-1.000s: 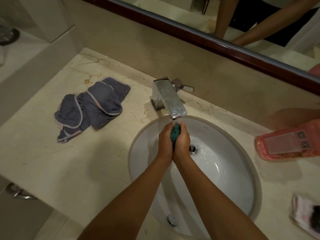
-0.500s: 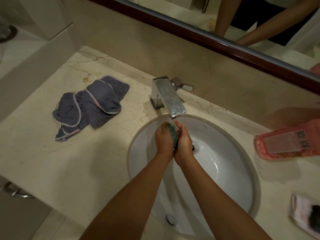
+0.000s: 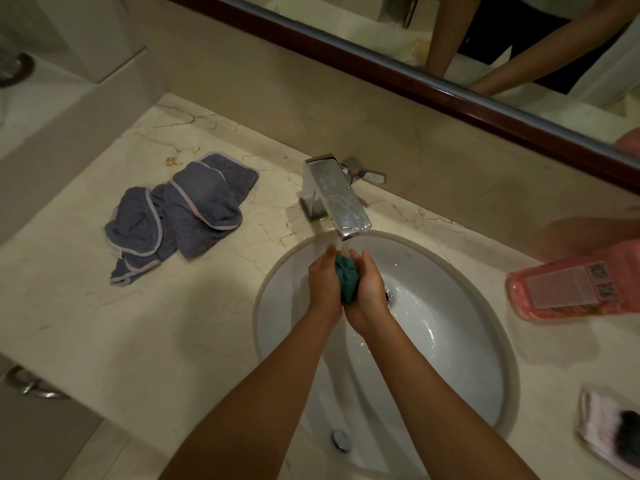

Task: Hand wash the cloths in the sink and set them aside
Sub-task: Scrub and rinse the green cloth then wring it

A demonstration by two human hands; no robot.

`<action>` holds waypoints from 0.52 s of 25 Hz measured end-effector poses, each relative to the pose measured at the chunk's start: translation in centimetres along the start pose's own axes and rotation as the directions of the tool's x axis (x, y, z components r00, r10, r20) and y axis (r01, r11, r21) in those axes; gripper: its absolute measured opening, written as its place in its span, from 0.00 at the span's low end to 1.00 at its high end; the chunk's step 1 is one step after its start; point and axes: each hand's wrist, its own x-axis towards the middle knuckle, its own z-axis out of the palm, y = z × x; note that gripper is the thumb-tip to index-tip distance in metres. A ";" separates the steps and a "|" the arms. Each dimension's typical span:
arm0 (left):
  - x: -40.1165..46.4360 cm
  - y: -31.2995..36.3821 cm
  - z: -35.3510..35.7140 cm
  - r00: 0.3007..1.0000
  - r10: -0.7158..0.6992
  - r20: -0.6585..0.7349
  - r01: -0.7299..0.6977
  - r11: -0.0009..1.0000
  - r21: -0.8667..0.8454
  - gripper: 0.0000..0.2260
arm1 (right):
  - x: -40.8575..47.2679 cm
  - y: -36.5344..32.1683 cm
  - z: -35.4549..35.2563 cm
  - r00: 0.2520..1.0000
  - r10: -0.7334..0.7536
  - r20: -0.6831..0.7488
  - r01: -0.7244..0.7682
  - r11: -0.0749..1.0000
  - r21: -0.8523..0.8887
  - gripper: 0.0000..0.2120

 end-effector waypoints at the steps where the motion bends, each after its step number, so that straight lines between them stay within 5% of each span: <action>1: 0.2 -0.2 -0.1 0.999 0.048 -0.013 -0.047 0.997 0.067 0.15 | 0.0 0.0 -0.1 1.000 0.008 0.017 -0.008 1.000 -0.025 0.16; 8: 0.0 0.2 -0.6 0.996 0.007 0.088 -0.021 0.988 0.153 0.16 | 1.6 0.7 -0.7 0.960 -0.275 -0.058 0.241 0.911 -0.336 0.11; 13: -0.7 0.2 -1.1 0.982 0.083 0.168 -0.104 0.987 0.124 0.14 | 2.5 0.4 0.3 0.942 -0.319 -0.101 0.274 0.908 -0.318 0.12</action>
